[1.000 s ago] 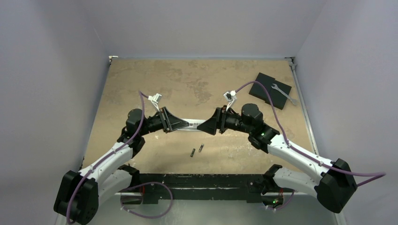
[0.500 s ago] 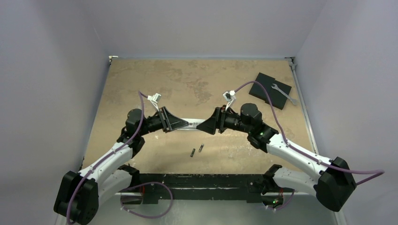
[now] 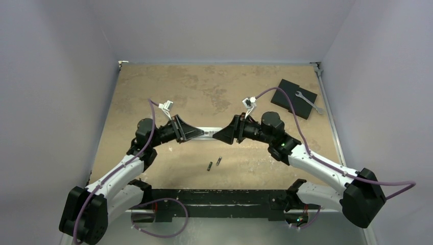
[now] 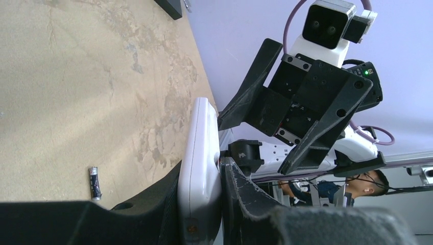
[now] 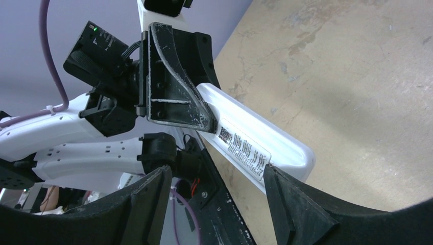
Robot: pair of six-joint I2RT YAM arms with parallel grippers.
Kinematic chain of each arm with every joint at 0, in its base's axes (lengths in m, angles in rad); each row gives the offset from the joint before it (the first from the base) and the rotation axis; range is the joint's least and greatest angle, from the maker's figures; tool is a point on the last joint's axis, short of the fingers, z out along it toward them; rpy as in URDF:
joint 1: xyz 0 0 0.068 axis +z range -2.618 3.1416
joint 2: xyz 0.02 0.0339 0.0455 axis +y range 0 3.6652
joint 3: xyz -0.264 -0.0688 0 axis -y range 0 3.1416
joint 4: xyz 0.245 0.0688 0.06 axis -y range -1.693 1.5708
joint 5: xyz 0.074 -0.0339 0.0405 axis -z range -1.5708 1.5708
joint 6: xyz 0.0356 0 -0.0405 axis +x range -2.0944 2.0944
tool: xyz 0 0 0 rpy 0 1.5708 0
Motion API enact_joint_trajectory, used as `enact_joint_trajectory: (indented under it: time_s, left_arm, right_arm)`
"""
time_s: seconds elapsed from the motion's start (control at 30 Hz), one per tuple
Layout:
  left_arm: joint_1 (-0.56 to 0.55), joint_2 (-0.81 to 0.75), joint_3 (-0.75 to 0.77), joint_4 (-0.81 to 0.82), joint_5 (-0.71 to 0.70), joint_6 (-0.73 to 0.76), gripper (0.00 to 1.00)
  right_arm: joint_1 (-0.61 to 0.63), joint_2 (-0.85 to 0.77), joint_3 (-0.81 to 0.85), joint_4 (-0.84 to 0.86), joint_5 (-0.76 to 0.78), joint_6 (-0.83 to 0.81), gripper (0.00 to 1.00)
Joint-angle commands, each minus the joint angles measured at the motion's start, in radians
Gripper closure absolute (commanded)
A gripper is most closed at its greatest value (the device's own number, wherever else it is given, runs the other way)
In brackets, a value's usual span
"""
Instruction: Load the batteries into the remote control
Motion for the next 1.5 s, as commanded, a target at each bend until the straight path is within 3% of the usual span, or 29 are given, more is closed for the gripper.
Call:
enact_joint_trajectory:
  time_s: [0.0, 0.2, 0.53, 1.47]
  left_arm:
    - [-0.013, -0.005, 0.008, 0.125, 0.068, -0.038, 1.00]
    - [-0.013, -0.004, 0.003, 0.121, 0.065, -0.035, 1.00]
    - [-0.014, -0.004, 0.043, -0.081, 0.012, 0.078, 1.00]
    - [-0.013, 0.022, 0.065, -0.145, -0.019, 0.100, 1.00]
  right_arm:
    - [0.031, 0.025, 0.005, 0.090, -0.047, 0.026, 0.26]
    - [0.050, 0.030, 0.017, 0.102, -0.047, 0.023, 0.26]
    - [0.064, 0.023, 0.028, 0.088, -0.041, 0.011, 0.26]
    - [0.074, 0.033, 0.040, 0.022, -0.013, -0.020, 0.27]
